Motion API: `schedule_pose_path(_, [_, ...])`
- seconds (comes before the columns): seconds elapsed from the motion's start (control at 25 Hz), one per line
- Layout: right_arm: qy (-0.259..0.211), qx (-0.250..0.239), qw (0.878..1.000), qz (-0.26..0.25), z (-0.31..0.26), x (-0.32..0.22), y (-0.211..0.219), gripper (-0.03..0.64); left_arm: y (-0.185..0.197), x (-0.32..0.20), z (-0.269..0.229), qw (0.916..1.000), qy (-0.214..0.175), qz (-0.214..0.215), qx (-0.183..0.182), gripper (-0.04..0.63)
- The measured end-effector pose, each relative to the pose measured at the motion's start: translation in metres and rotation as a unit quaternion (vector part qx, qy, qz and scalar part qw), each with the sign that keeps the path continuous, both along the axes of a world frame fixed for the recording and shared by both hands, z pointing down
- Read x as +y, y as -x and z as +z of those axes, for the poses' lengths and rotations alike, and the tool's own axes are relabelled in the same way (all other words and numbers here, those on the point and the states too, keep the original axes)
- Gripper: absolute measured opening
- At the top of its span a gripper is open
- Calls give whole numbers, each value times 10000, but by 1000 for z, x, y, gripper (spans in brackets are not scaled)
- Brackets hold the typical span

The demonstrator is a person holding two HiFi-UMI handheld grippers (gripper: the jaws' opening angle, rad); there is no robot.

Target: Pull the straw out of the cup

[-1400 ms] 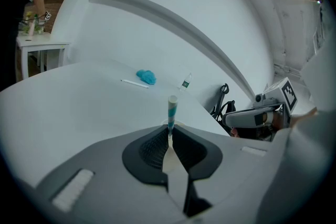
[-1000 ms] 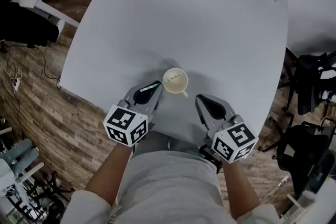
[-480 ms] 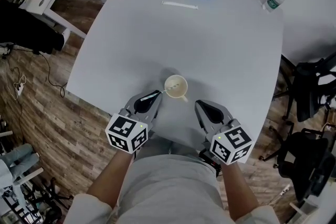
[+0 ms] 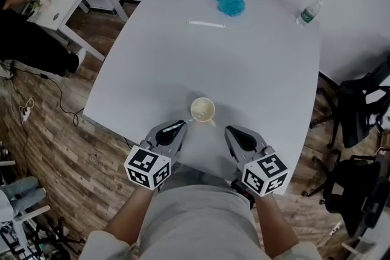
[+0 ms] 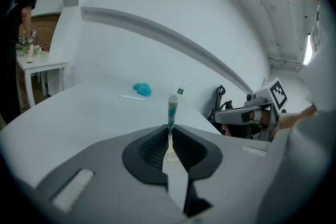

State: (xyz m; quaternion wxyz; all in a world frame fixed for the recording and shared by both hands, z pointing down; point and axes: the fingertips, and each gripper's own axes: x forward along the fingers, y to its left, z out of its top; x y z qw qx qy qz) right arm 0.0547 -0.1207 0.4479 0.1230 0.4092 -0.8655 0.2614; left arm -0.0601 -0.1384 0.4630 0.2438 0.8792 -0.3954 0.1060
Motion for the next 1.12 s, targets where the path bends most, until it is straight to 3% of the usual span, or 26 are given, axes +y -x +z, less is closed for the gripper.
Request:
schedule_pose_path(0.68, [-337,-48,9994,77,-32,8,-9,6,4,30,-34,9998,-192,69,5,44])
schedule_pose_path(1.12, [-504,78,9986,-161,-45,20,-5,5,0,38,-54,9992,-393,46,-34,44])
